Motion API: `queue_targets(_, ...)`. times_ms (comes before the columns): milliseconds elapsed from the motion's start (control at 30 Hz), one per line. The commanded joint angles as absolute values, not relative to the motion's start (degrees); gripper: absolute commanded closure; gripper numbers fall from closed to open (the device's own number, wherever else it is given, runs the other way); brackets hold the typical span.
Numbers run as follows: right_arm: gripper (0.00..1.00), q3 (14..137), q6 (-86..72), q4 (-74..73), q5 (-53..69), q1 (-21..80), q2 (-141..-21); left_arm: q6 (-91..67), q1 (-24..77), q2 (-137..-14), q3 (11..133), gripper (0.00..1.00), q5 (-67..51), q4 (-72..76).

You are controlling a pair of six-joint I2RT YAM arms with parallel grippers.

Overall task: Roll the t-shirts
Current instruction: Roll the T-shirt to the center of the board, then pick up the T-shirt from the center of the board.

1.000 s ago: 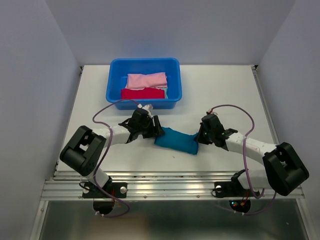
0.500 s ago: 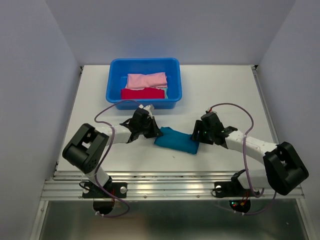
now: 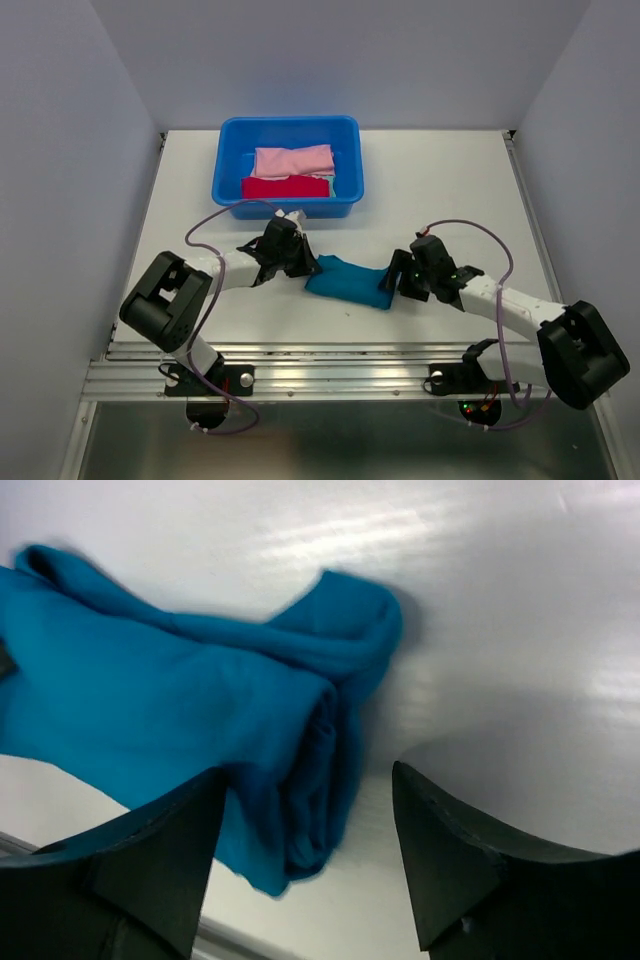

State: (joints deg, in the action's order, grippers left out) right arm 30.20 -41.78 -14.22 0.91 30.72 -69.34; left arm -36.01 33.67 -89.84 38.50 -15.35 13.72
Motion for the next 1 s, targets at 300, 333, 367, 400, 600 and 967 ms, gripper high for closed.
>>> queue_targets(300, 0.84, 23.02, -48.87, 3.08, 2.03, 30.50, -73.65, -34.28, 34.01, -85.78, 39.55, 1.00, -14.06, 10.99)
queue_targets(333, 0.88, 23.38, -48.69, 2.55, 1.76, 30.50, -73.57, -34.28, 34.01, -85.61, 39.64, 1.00, -14.06, 10.81)
queue_targets(367, 0.93, 24.60, -48.34, 2.03, 1.32, 30.50, -73.04, -34.36, 34.01, -85.34, 39.99, 1.00, -13.71, 9.68)
queue_targets(400, 0.99, 25.48, -48.17, 0.19, 1.41, 30.50, -72.69, -34.54, 34.01, -85.34, 40.77, 1.00, -12.49, 8.71)
queue_targets(600, 0.99, 30.49, -47.73, -5.79, 1.06, 30.50, -67.94, -34.01, 34.01, -82.98, 42.19, 1.00, -10.90, 4.22)
queue_targets(967, 0.99, 45.49, -42.02, -17.92, 1.59, 30.50, -64.60, -31.82, 34.10, -74.19, 53.24, 1.00, -8.36, -8.15)
